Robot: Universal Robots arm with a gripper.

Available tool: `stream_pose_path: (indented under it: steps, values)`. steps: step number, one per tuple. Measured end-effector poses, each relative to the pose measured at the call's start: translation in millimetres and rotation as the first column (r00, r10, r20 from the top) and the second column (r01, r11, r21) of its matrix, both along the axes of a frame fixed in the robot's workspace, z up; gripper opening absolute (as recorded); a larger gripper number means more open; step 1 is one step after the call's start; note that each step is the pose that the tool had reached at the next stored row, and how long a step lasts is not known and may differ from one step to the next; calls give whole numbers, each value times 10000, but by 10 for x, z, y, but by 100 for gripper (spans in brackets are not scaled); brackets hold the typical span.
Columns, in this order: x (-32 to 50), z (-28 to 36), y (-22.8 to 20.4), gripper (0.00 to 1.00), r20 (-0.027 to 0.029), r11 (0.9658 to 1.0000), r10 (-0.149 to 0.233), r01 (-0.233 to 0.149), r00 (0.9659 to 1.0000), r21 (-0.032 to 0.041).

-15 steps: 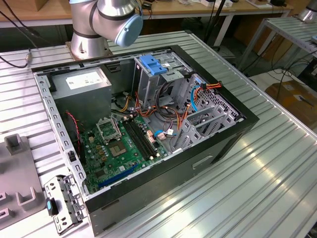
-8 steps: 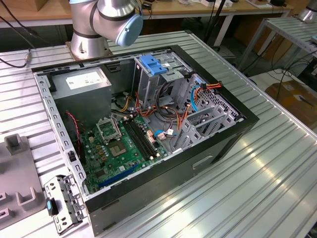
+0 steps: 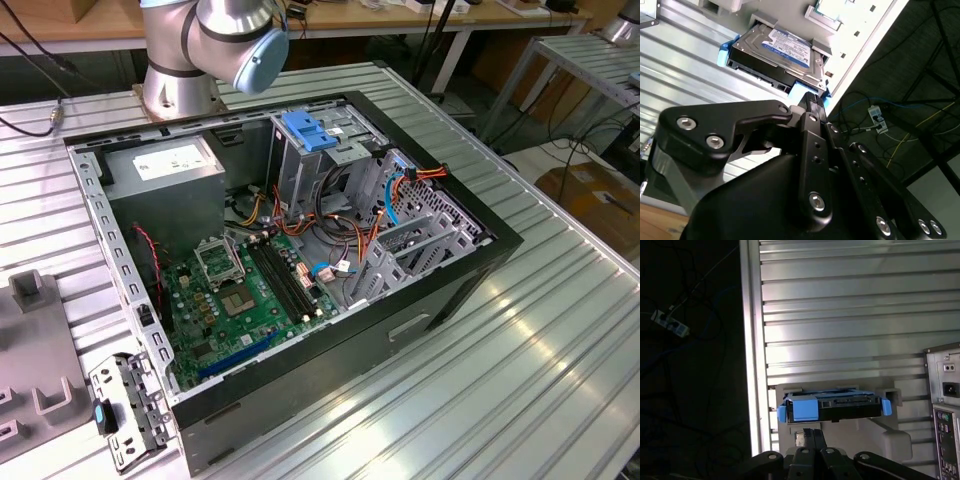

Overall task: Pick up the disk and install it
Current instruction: 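Pick up the disk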

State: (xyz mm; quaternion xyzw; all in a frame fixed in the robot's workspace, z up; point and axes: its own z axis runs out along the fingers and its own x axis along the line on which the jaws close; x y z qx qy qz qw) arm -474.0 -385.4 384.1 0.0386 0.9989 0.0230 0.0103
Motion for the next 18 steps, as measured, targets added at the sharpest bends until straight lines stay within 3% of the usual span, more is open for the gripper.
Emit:
stream_pose_path:
  steps: [6, 11, 18]
  values:
    - [-1, 0, -1, 11, -1, 10000, 54, -54, 10000, 0]
    - [-1, 0, -1, 11, 0, 9991, 416, -416, 9991, 0]
    - [-1, 0, -1, 11, 0, 9923, 1240, -1240, 9923, 0]
